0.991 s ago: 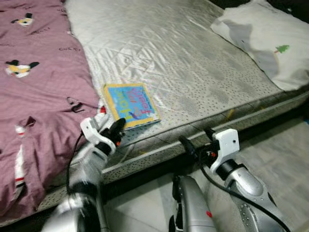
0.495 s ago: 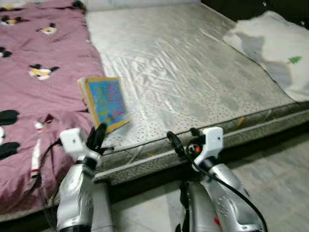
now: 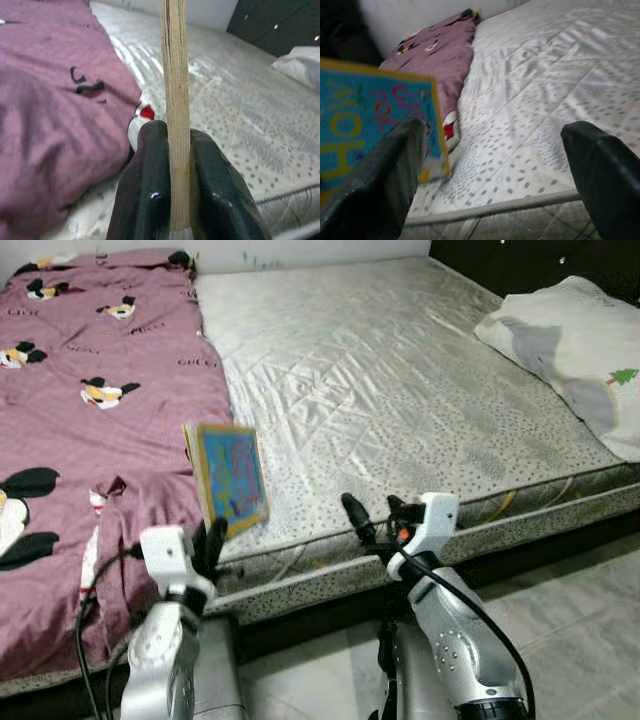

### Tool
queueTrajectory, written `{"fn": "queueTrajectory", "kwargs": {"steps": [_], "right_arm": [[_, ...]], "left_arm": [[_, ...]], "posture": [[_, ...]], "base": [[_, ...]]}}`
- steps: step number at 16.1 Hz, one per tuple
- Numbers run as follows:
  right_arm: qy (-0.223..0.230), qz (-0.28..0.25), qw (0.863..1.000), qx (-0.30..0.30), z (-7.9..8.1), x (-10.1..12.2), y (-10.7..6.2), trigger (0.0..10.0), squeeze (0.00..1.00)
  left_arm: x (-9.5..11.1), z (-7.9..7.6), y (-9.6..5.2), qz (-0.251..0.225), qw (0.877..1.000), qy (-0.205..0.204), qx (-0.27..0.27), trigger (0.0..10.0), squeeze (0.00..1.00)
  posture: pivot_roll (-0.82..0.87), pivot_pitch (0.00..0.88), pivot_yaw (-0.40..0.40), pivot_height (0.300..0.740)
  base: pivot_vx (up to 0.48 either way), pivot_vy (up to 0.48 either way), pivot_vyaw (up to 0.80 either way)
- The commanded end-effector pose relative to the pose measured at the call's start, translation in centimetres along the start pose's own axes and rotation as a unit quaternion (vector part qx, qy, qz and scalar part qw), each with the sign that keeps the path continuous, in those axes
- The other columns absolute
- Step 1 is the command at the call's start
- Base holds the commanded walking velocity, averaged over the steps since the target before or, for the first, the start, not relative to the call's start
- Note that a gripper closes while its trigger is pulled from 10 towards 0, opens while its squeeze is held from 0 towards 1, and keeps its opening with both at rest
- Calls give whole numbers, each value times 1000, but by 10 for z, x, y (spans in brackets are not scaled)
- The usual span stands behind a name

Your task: Clean up the room

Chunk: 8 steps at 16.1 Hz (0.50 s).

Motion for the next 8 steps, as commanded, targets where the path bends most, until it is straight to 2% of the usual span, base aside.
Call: {"fn": "queueTrajectory", "kwargs": {"steps": [1, 6, 8], "right_arm": [[-2, -17, 1000, -12, -3, 8, 2, 10000, 0], [-14, -32, 999, -27, -7, 16, 8, 10000, 0], [-36, -42, 997, -59, -17, 21, 10, 10000, 0]], "left_arm": [[12, -19, 5, -32, 999, -11, -15, 0, 0], [14, -19, 8, -31, 999, -13, -7, 0, 0], [14, -19, 7, -31, 999, -13, -5, 0, 0]], "posture": [[88, 25, 0, 593], [90, 27, -5, 649], [91, 28, -6, 673]], "base": [[0, 0, 0], [0, 0, 0], [0, 0, 0]]}}
Point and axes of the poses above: a point about 5 cm out from each wrist's last joint towards the gripper, its own y axis pointing out of the wrist towards the gripper, its own x axis along the axis of the wrist's last joint, z = x × y, the point moved 3 cm from there along y, pointing out of the wrist towards the gripper, and after that the axes turned 1 degree about -y, right-handed, at the moved point
